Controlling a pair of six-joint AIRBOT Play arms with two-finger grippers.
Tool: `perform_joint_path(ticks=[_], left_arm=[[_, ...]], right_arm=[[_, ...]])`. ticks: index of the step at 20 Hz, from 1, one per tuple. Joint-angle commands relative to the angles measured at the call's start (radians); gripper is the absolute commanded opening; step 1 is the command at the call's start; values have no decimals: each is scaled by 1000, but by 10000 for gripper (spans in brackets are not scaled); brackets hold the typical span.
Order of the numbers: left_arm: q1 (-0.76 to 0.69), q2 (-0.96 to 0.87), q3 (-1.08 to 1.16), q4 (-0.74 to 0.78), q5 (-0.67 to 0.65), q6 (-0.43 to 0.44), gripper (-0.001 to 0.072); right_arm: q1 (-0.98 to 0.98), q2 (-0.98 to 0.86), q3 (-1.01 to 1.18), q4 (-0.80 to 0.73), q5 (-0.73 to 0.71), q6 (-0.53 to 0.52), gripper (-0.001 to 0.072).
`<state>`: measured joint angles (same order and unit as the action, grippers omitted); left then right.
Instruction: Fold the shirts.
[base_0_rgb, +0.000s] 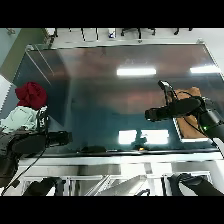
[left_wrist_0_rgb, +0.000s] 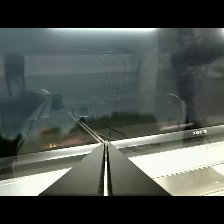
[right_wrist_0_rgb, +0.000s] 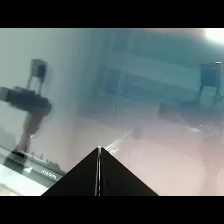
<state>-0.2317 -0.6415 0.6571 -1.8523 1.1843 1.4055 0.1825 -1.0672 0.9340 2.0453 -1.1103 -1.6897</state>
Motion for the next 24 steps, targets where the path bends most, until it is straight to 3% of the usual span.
perform_joint_path(ticks=[1,13,16,18,20,21,22,23,24], left_arm=[[1,1,0,0,0,0,15],[1,1,0,0,0,0,15],[-1,1,0,-1,-109,2,15],[1,-21,53,171,-247,99,15],[21,-122,192,501,-338,109,29],[51,-196,269,633,-372,109,266],[102,-289,355,741,-408,109,619],[161,-386,437,789,-427,109,697],[227,-497,529,789,-433,112,697]], right_arm=[[1,1,0,0,0,0,27],[1,1,0,0,2,0,27],[1,1,-1,0,27,0,27],[1,-2,0,0,27,0,27],[1,-12,0,0,28,0,28],[1,-18,-1,1,27,0,27],[1,-24,-1,1,27,0,27],[1,-30,0,1,27,1,27],[1,-36,0,1,28,1,27]])
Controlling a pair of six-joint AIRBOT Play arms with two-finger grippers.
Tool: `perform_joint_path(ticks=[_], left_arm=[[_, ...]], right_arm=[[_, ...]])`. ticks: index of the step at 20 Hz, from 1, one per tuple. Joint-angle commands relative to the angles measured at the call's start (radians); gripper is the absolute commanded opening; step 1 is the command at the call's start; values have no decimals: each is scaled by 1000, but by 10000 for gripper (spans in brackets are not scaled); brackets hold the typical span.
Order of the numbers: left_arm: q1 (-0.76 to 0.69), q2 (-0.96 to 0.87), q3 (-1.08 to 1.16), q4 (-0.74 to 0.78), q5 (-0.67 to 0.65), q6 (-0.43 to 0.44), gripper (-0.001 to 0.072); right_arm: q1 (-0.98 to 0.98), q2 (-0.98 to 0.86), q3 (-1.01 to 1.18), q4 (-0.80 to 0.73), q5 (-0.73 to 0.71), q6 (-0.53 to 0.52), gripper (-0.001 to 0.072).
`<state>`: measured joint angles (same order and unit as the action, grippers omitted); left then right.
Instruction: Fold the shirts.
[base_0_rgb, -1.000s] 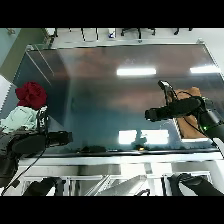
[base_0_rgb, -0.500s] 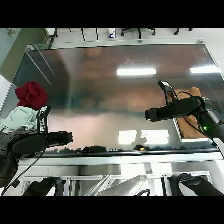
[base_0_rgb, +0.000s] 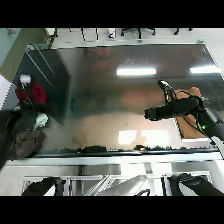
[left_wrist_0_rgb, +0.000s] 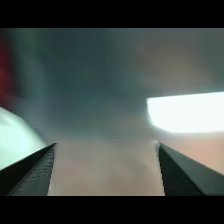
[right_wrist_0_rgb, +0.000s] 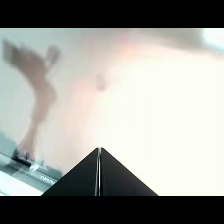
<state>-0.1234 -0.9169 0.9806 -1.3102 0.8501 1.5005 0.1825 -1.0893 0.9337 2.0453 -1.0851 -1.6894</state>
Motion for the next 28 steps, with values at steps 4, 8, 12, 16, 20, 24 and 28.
perform_joint_path(ticks=[4,8,12,16,20,24,28], left_arm=[[294,-630,514,242,-87,17,697],[330,-907,681,243,-84,17,697],[327,-1068,794,245,-22,18,697],[327,-1136,864,245,107,21,691],[317,-1121,871,244,158,55,14],[247,-1055,1021,214,264,56,13],[111,-855,1120,-104,253,67,13]], right_arm=[[1,-47,0,0,6,0,34],[1,-71,0,0,54,5,604],[1,-77,0,0,70,28,666],[1,-77,0,0,70,42,666],[1,-77,0,3,69,42,666],[1,-76,0,77,69,41,665],[1,-76,7,207,51,41,665]])
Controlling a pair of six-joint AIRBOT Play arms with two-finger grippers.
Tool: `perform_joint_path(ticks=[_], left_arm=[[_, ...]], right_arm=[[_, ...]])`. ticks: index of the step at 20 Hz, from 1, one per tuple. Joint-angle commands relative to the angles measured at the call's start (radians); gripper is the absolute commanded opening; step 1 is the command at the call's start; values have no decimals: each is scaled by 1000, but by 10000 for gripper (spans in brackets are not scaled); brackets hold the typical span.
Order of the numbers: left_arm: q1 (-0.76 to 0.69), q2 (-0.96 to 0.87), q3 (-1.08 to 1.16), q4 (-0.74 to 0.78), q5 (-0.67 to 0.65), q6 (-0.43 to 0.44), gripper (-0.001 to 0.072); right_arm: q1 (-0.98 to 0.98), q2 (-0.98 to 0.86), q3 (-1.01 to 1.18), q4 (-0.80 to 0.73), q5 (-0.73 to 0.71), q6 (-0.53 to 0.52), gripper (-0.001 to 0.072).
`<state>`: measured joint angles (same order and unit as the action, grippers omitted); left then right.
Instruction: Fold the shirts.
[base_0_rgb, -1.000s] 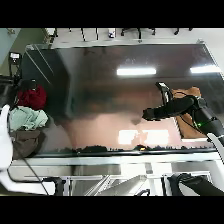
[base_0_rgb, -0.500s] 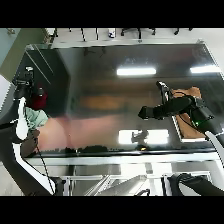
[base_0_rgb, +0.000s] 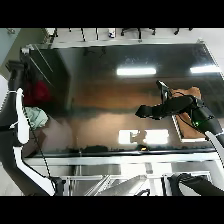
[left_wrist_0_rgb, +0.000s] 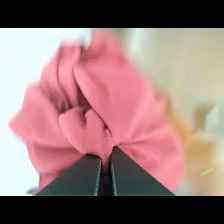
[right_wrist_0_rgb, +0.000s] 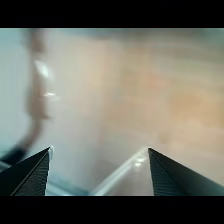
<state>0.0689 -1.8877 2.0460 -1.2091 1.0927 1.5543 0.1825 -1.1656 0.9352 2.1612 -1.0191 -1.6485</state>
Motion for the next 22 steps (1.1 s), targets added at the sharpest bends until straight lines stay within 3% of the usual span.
perform_joint_path(ticks=[1,3,8,11,12,13,14,18,20,22], left_arm=[[-130,183,20,-264,-10,21,13],[-234,286,-63,-296,18,23,14],[-493,380,-308,-316,298,6,14],[-643,394,-452,-348,295,-68,15],[-681,394,-488,-374,270,-69,102],[-709,394,-512,-404,257,-73,411],[-727,394,-517,-427,269,-92,613],[-655,406,-413,-432,490,-97,616],[-552,469,-458,-439,494,-97,616],[-435,558,-609,-517,409,-96,616]], right_arm=[[1,2,14,95,-33,0,665],[-5,17,25,96,-62,1,665],[-81,116,25,95,-66,0,665],[-128,166,25,95,-88,0,665],[-138,169,25,96,-102,0,666],[-143,169,24,95,-126,0,666],[-144,165,24,95,-145,0,666],[-144,125,24,95,-120,0,666],[-144,70,24,96,-93,-4,666],[-143,-6,24,104,-51,-9,666]])
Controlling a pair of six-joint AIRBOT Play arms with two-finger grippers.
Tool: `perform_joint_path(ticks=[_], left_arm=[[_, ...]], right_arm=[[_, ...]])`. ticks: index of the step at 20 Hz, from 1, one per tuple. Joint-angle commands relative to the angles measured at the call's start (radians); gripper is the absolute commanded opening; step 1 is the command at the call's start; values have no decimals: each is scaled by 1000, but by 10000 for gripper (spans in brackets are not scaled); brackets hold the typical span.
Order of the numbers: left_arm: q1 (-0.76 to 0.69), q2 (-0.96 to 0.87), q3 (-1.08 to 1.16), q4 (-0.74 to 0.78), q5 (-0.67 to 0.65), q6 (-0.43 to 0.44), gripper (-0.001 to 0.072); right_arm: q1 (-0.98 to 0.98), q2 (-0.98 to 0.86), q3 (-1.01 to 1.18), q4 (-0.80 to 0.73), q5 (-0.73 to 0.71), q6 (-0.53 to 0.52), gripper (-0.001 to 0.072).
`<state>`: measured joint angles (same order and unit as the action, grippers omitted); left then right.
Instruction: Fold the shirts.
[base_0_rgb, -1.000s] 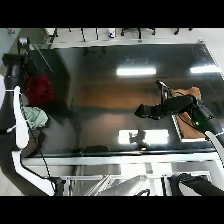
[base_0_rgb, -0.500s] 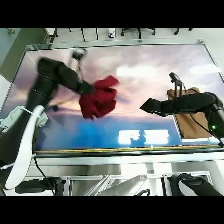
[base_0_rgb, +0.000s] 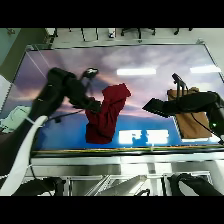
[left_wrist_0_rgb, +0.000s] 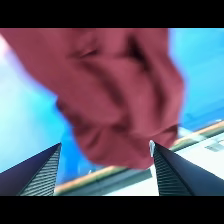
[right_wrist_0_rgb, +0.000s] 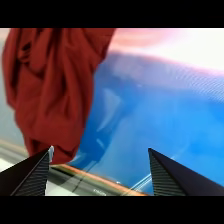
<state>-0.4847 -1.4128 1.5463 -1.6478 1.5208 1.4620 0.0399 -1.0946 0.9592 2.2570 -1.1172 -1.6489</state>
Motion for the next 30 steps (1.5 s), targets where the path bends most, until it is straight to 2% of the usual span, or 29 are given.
perform_joint_path(ticks=[1,4,7,11,14,15,16,17,18,19,22,24,27,30], left_arm=[[179,129,-217,-172,-80,10,616],[298,228,-557,-410,-258,131,616],[317,243,-809,-425,-451,171,615],[270,148,-891,-486,-606,217,615],[231,41,-836,-492,-623,225,588],[222,11,-809,-492,-622,225,587],[223,-8,-784,-491,-618,225,586],[223,-25,-758,-491,-607,225,433],[228,-38,-735,-491,-595,225,67],[235,-40,-721,-491,-591,232,16],[270,13,-666,-491,-538,237,14],[319,136,-591,-492,-504,235,13],[423,388,-399,-492,-459,193,13],[550,619,-161,-491,-480,144,13]], right_arm=[[0,-122,1,38,75,-40,665],[23,-261,17,140,182,-118,665],[99,-435,129,149,203,-119,665],[208,-655,339,149,202,-89,665],[251,-763,448,158,199,-53,658],[257,-780,470,164,199,-48,539],[264,-789,485,169,200,-48,381],[269,-791,494,168,200,-48,276],[269,-791,497,168,201,-49,120],[269,-791,503,167,201,-49,25],[259,-744,510,167,180,-51,25],[222,-651,537,167,123,-57,24],[131,-415,631,168,36,-71,24],[50,-140,742,167,31,-106,24]])
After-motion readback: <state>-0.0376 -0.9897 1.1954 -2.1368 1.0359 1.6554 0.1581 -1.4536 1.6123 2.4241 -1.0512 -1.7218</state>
